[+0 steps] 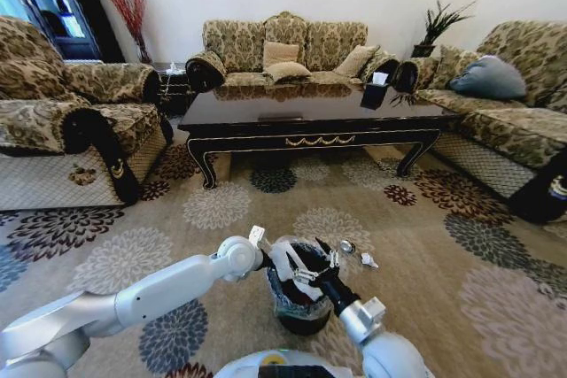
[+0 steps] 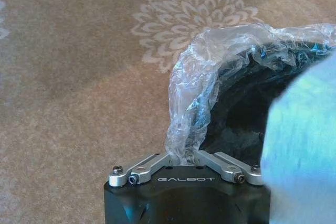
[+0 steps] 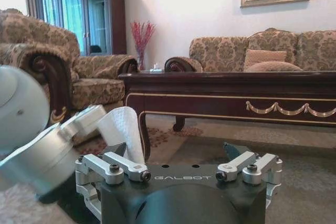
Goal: Move to the front of the table and pick up the trash from the floor, then place it into the trash bin.
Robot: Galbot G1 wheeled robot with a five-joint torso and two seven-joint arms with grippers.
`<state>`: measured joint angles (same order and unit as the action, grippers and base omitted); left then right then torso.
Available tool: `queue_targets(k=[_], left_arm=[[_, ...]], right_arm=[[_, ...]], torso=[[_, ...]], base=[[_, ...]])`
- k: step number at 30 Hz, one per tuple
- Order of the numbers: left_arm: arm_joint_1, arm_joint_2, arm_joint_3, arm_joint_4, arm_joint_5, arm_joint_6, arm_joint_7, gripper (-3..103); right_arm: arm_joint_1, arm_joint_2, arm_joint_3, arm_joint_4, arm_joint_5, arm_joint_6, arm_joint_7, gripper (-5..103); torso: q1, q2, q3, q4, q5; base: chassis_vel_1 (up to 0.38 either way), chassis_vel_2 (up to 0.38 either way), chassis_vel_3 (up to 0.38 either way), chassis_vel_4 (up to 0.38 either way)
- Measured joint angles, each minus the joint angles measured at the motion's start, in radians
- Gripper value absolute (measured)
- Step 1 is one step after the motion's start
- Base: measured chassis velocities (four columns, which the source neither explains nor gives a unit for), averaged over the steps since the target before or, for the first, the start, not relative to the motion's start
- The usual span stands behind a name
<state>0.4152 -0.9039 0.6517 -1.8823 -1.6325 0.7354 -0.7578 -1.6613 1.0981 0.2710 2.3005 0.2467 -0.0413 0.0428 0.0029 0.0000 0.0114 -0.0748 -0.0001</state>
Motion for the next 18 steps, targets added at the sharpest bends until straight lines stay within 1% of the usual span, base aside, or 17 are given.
queue_targets(k=[4,8,11,18], left_arm=[[0.009,0.002,-0.006,-0.005,-0.003,0.0,0.001,0],[0.018,0.011,-0.026,-0.009,-0.009,0.0,0.001,0],[0.041,0.027,-0.075,-0.022,-0.023,0.0,0.018,0],[0.068,0.048,-0.123,-0.031,-0.025,0.0,0.029,0]], right_arm=[[0.009,0.011,-0.002,-0.005,0.003,-0.001,0.003,100],[-0.017,0.008,-0.003,-0.022,-0.015,0.015,0.002,100],[-0.053,0.011,-0.002,-0.052,-0.044,0.048,-0.001,100],[-0.064,0.001,0.009,-0.066,-0.061,0.065,-0.002,100]], torso=[[0.0,0.0,0.0,0.0,0.0],[0.0,0.0,0.0,0.0,0.0],[0.0,0.0,0.0,-0.0001,0.0001],[0.0,0.0,0.0,-0.0001,0.0]], base=[[0.0,0.0,0.0,0.0],[0.0,0.0,0.0,0.0],[0.0,0.0,0.0,0.0],[0.0,0.0,0.0,0.0]])
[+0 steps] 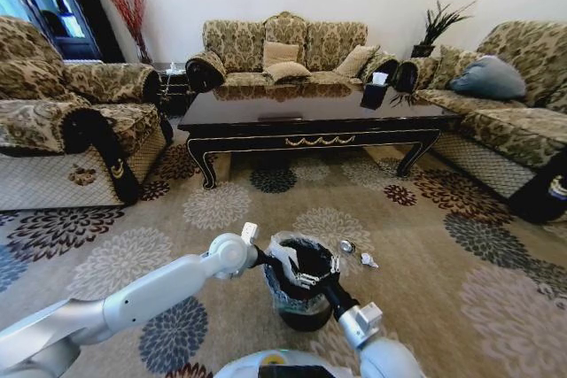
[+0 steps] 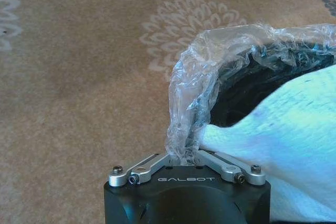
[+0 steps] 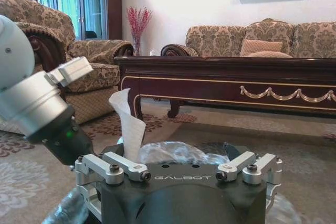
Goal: Move to the front of the table and pick up the trash from the floor, then place it into the trash bin.
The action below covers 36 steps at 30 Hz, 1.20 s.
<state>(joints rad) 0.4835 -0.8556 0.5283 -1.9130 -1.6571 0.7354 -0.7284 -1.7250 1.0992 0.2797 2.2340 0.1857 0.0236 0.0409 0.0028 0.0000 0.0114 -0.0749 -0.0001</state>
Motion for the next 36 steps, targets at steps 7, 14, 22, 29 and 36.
queue_targets(k=[7,14,22,29,36], left_arm=[[0.037,0.027,-0.065,-0.004,0.0,0.0,0.01,0],[0.099,0.052,-0.167,0.006,0.005,0.0,0.025,0],[0.149,0.073,-0.237,0.021,0.026,0.0,0.053,0],[0.189,0.059,-0.302,0.034,0.038,0.0,0.066,0],[0.201,0.054,-0.291,0.032,0.061,0.0,0.069,0]], right_arm=[[-0.013,-0.01,0.018,-0.01,-0.005,0.007,0.0,100],[-0.026,-0.022,0.019,-0.017,-0.017,0.01,-0.003,100],[-0.037,-0.03,0.025,-0.012,-0.02,0.011,-0.005,100],[-0.046,-0.037,0.027,-0.008,-0.026,0.011,-0.011,100],[-0.044,-0.042,0.019,-0.005,-0.033,0.01,-0.018,100]], torso=[[0.0,0.0,0.0,0.0,-0.0001],[0.0,0.0,0.0,0.0002,-0.0001],[0.0,0.0,0.0,0.0002,0.0],[0.0,0.0,0.0,0.0,0.0],[0.0,0.0,0.0,0.0001,0.0002]], base=[[0.0,0.0,0.0,0.0],[0.0,0.0,0.0,0.0],[0.0,0.0,0.0,0.0],[0.0,0.0,0.0,0.0],[0.0,0.0,0.0,0.0]])
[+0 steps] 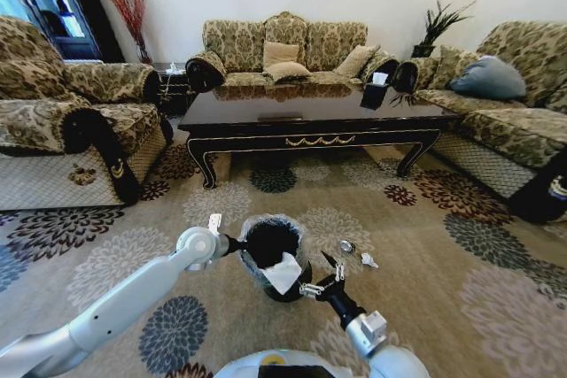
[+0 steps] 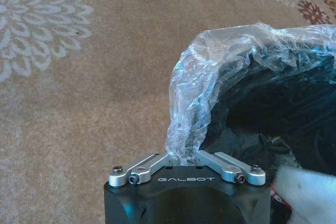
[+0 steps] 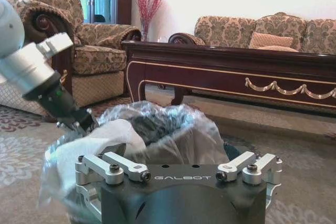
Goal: Move to the front of the table and pick up the trash from the floor, then place it into the trash bin.
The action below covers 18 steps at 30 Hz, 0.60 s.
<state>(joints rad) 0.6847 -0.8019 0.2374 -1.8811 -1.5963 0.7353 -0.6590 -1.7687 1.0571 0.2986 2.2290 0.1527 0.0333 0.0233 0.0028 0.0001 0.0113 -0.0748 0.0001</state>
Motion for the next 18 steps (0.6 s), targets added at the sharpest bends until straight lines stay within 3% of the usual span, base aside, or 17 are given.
queue_targets(k=[9,14,18], left_arm=[[0.007,-0.026,0.1,-0.017,0.044,0.0,-0.008,0],[0.005,-0.032,0.1,-0.03,0.037,0.0,-0.011,0],[0.005,-0.022,0.048,-0.027,0.018,0.0,-0.006,0]], right_arm=[[0.041,0.015,-0.023,0.019,0.002,-0.025,0.001,100],[0.031,0.01,-0.021,0.005,-0.022,-0.015,-0.003,100],[0.01,0.003,-0.005,-0.014,-0.064,0.017,-0.016,100]], torso=[[0.0,0.0,0.0,0.0001,-0.0001],[0.0,0.0,0.0,-0.0002,0.0],[0.0,0.0,0.0,-0.0001,-0.0001]], base=[[0.0,0.0,0.0,0.0],[0.0,0.0,0.0,0.0],[0.0,0.0,0.0,0.0]])
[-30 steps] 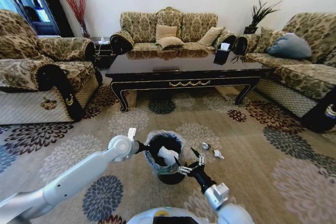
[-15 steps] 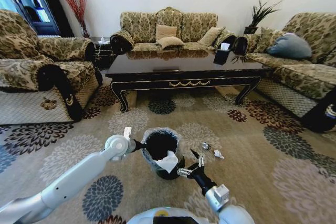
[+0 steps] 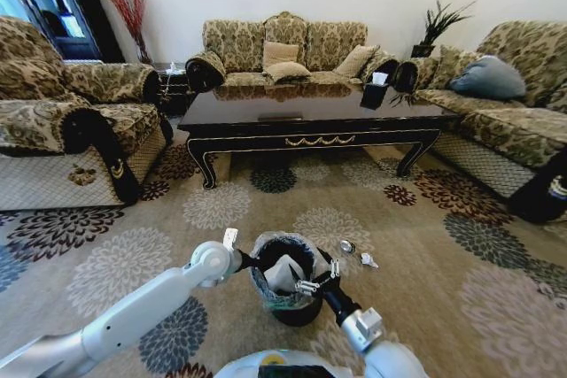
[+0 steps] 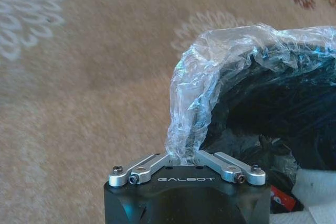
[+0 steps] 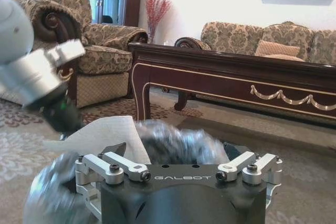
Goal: Move to the front of the table and pick up the trash from the floor, then place it into the trash bin.
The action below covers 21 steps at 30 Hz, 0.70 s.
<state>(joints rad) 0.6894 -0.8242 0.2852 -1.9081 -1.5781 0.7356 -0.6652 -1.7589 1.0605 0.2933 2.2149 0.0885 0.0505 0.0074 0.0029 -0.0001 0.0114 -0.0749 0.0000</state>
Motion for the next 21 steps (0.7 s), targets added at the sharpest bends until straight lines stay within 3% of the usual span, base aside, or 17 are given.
queue_targets(k=[10,21], left_arm=[[0.031,0.018,-0.09,-0.014,-0.02,0.0,0.013,0],[0.062,0.02,-0.115,-0.027,-0.018,0.0,0.011,0]], right_arm=[[0.004,-0.01,0.014,-0.011,-0.01,0.013,-0.001,100],[-0.001,-0.009,0.014,-0.025,-0.029,0.026,-0.002,100]], torso=[[0.0,0.0,0.0,0.0,-0.0002],[0.0,0.0,0.0,0.0001,-0.0001]], base=[[0.0,0.0,0.0,0.0],[0.0,0.0,0.0,0.0]])
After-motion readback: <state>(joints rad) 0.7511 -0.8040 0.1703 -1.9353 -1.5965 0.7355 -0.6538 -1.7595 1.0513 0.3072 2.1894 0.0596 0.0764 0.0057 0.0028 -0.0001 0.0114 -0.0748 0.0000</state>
